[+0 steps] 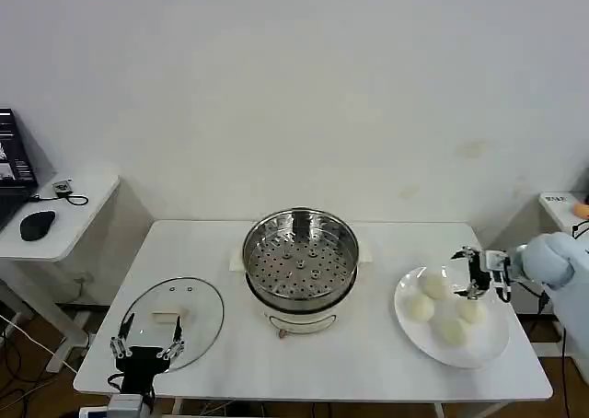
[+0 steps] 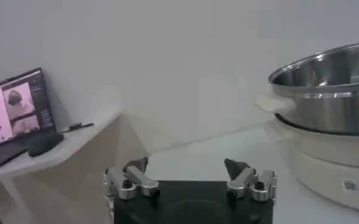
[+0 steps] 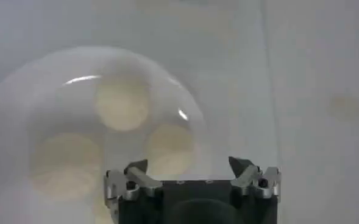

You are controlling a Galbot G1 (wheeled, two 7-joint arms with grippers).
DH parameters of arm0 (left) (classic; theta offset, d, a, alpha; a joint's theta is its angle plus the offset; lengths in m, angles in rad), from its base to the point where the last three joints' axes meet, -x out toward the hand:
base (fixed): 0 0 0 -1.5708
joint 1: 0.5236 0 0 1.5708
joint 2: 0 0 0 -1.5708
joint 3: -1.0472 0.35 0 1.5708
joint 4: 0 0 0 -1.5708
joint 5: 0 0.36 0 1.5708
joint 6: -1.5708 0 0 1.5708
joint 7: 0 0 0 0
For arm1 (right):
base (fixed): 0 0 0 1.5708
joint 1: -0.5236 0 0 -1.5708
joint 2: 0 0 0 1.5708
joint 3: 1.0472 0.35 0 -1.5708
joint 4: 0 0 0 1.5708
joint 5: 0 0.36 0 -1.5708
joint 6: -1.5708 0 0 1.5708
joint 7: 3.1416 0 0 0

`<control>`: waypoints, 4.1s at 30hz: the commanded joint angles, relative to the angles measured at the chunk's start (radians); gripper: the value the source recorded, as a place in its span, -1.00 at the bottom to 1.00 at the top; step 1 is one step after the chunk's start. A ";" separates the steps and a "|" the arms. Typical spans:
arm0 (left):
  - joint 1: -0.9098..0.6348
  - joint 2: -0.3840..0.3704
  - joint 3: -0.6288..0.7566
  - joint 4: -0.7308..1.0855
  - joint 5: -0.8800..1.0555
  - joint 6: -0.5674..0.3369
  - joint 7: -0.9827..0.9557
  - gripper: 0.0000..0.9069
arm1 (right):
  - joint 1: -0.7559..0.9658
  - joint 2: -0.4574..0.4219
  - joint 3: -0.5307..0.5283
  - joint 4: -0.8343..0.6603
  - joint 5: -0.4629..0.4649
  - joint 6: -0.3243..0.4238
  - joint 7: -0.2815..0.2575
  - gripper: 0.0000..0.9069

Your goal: Take steamed baozi put them in steamer then cover it.

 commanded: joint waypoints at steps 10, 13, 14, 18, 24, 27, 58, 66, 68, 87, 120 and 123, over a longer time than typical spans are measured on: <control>-0.005 0.002 -0.020 0.005 0.015 -0.001 0.017 1.00 | 0.171 0.153 -0.215 -0.226 -0.056 0.024 -0.017 1.00; -0.006 0.001 -0.025 0.008 0.015 -0.002 0.018 1.00 | 0.176 0.172 -0.220 -0.249 -0.060 0.025 -0.014 1.00; -0.006 0.001 -0.027 0.009 0.015 -0.002 0.017 1.00 | 0.176 0.176 -0.221 -0.255 -0.063 0.025 -0.012 1.00; -0.005 0.000 -0.032 0.009 0.015 -0.004 0.018 1.00 | 0.176 0.193 -0.224 -0.278 -0.081 0.027 -0.009 0.93; -0.006 -0.002 -0.035 0.010 0.015 -0.003 0.018 1.00 | 0.174 0.208 -0.224 -0.301 -0.109 0.028 0.003 0.69; -0.007 -0.002 -0.035 0.011 0.015 -0.004 0.018 1.00 | 0.173 0.208 -0.221 -0.300 -0.114 0.026 0.003 0.64; -0.002 0.008 -0.056 -0.008 0.008 0.000 0.021 1.00 | 0.711 0.218 -0.474 -0.181 0.166 0.012 -0.086 0.58; -0.004 0.008 -0.078 -0.006 0.003 0.000 0.021 1.00 | 0.826 0.408 -0.603 -0.194 0.225 0.023 -0.078 0.56; -0.003 0.008 -0.086 -0.008 0.002 0.001 0.021 1.00 | 0.832 0.443 -0.630 -0.178 0.241 0.027 -0.076 0.56; 0.008 -0.004 -0.123 -0.012 0.000 0.004 0.020 1.00 | 0.776 0.644 -0.772 -0.187 0.139 0.256 -0.029 0.56; 0.019 -0.011 -0.150 -0.032 -0.006 0.003 0.018 1.00 | 0.705 0.748 -0.800 -0.423 -0.074 0.521 0.090 0.67; 0.019 -0.012 -0.150 -0.036 -0.006 0.003 0.017 1.00 | 0.698 0.753 -0.805 -0.431 -0.076 0.529 0.103 0.84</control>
